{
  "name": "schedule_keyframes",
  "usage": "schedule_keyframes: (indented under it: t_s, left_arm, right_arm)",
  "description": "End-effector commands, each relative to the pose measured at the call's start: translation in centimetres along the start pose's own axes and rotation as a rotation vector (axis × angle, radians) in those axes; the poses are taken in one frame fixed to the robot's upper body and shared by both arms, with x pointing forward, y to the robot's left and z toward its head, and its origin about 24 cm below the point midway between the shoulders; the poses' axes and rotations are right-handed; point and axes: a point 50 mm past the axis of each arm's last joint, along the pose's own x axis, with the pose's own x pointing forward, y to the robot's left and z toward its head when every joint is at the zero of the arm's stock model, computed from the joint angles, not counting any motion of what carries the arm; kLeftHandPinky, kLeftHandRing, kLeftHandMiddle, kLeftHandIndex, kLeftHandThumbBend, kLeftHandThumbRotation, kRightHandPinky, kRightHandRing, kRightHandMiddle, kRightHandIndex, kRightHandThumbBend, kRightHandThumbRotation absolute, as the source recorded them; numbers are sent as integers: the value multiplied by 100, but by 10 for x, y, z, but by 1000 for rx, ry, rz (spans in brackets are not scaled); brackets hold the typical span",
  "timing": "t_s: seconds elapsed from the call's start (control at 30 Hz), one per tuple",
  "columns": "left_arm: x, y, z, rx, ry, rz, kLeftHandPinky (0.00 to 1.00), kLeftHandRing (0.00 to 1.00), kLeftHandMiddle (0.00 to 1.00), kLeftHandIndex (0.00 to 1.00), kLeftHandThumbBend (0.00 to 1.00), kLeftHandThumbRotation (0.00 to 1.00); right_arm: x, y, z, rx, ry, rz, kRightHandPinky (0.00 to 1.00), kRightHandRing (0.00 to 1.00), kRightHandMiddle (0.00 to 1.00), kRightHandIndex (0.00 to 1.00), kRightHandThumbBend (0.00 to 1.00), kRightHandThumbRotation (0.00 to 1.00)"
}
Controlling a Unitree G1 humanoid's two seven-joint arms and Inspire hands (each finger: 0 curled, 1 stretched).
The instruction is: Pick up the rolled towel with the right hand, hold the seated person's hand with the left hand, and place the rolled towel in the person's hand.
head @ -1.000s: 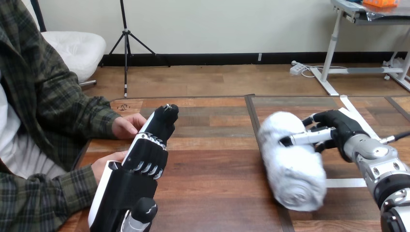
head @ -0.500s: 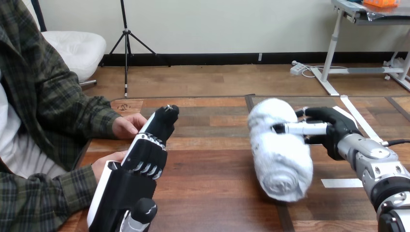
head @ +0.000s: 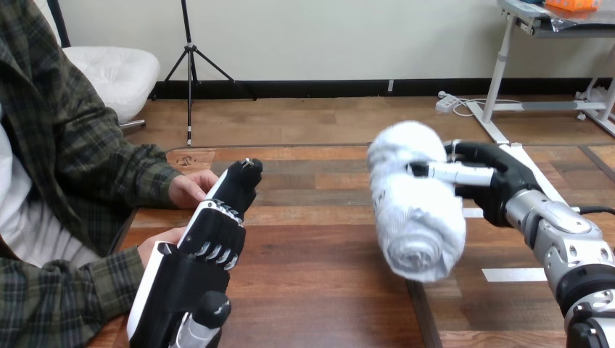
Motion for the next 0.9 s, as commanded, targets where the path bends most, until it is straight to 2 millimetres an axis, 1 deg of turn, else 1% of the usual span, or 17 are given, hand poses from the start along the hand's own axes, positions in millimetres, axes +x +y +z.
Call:
schedule_keyframes:
  t_s: [0.0, 0.33, 0.6, 0.87]
  left_arm:
    - [10, 2, 3, 8, -39, -12, 100, 97, 94, 91, 100, 78]
    - [8, 4, 3, 23, -32, -21, 100, 97, 95, 92, 100, 78]
    - [6, 5, 5, 49, -15, -25, 100, 97, 95, 92, 100, 79]
    - [7, 8, 10, 144, 20, -49, 99, 97, 95, 93, 100, 80]
  right_arm:
    - [3, 6, 32, 46, -136, 22, 9, 14, 24, 35, 65, 0]
    - [2, 10, 33, 124, -163, 58, 8, 14, 23, 35, 60, 0]
    - [0, 13, 33, 133, -182, 75, 9, 14, 24, 35, 61, 0]
    - [-3, 17, 33, 141, -209, 107, 9, 14, 23, 35, 61, 0]
